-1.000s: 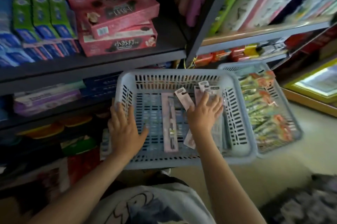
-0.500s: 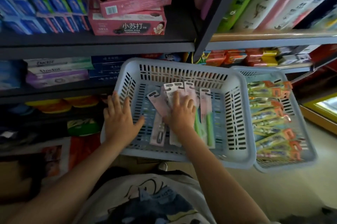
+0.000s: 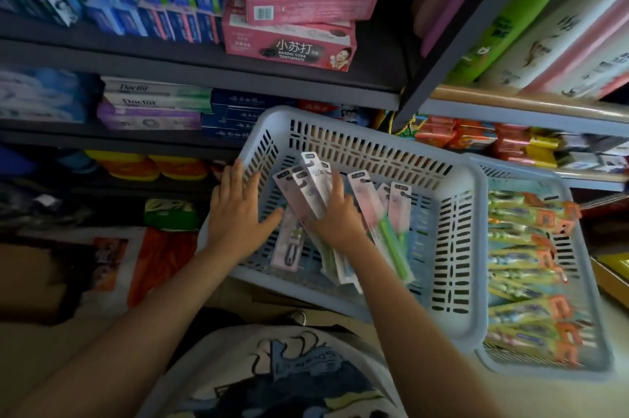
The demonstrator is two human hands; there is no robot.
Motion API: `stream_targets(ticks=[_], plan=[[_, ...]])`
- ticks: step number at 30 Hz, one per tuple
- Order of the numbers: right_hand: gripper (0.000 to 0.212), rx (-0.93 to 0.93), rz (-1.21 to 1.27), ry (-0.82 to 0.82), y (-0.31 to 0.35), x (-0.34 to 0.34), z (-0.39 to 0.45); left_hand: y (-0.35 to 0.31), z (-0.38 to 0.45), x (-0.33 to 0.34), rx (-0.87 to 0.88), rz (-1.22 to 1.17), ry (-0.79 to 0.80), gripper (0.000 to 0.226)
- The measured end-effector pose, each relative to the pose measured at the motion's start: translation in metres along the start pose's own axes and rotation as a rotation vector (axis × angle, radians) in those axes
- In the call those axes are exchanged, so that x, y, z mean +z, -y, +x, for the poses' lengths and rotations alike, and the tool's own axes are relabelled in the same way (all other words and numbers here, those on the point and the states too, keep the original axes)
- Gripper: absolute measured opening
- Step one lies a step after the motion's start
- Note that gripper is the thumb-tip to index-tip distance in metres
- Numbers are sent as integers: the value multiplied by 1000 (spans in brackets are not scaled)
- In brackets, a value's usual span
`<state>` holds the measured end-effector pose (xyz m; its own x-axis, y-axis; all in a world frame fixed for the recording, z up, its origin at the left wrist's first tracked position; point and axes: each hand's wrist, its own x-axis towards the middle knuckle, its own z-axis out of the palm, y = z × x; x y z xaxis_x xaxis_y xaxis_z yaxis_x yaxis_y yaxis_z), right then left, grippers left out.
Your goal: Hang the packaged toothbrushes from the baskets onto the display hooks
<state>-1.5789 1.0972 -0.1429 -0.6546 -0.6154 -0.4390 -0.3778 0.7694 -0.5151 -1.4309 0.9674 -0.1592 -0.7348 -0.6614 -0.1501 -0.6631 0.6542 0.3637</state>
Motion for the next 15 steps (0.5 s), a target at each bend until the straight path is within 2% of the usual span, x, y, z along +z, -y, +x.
stream_targets(ticks=[2,5,8,10,12,13,15], plan=[[100,-18,262,33,-1,-17,-2,1,1,-4,3,-84,-16,80],[82,-12,521,73,-2,-38,-7,-7,-3,-9,1,-288,-69,71],[59,-3,746,111,-1,-49,-13,-37,-13,-14,23,-511,-107,47],[49,-18,888,152,3,-58,-20,-64,-15,-25,-122,-850,73,32],[44,-52,960,181,8,-65,-26,-83,-9,-31,-281,-1269,327,29],[42,-57,982,185,9,-67,-28,-86,-6,-32,-300,-1379,389,33],[38,-38,1017,189,10,-71,-33,-88,-2,-36,-277,-1447,412,42]])
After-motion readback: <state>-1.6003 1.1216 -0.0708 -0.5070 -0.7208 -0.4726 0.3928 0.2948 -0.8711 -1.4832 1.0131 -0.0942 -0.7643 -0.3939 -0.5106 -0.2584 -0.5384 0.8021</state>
